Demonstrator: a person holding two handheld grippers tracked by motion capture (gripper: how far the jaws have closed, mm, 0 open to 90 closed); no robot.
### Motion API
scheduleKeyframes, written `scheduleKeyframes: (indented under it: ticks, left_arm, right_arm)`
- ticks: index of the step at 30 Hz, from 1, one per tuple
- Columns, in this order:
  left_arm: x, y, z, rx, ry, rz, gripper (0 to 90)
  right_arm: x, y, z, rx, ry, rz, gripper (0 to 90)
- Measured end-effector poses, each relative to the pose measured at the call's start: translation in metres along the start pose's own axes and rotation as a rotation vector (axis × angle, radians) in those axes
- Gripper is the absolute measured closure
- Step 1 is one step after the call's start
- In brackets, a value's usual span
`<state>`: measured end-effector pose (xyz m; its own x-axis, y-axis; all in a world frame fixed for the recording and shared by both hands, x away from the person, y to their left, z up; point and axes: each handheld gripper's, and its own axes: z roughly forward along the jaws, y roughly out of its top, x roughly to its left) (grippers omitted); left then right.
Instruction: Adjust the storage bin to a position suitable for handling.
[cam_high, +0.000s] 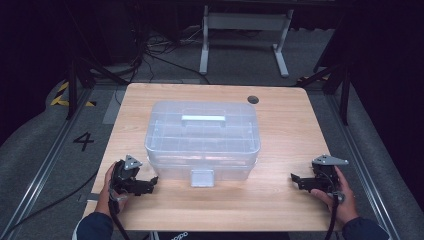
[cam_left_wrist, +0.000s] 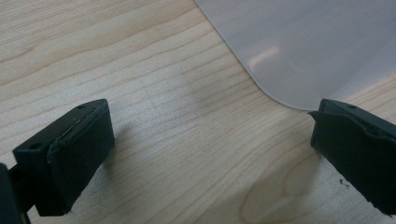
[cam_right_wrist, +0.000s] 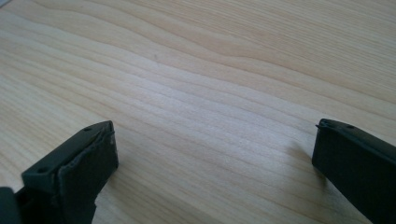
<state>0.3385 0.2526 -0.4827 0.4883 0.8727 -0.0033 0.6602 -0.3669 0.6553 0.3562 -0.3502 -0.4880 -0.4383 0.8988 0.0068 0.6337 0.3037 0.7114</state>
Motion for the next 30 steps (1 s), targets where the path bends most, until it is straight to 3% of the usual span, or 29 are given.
scheduleKeyframes:
  ticks: [22,30]
  left_arm:
    - [0.0041,-0.0034,-0.0031,0.000,-0.072,0.088,0.3]
    - [0.0054,-0.0037,-0.0035,0.002,-0.080,0.096,0.4]
  right_arm:
    - [0.0000,-0.0052,-0.0056,-0.007,-0.026,0.025,3.3]
    - [-0.0097,-0.0046,-0.0061,0.002,0.021,-0.020,3.3]
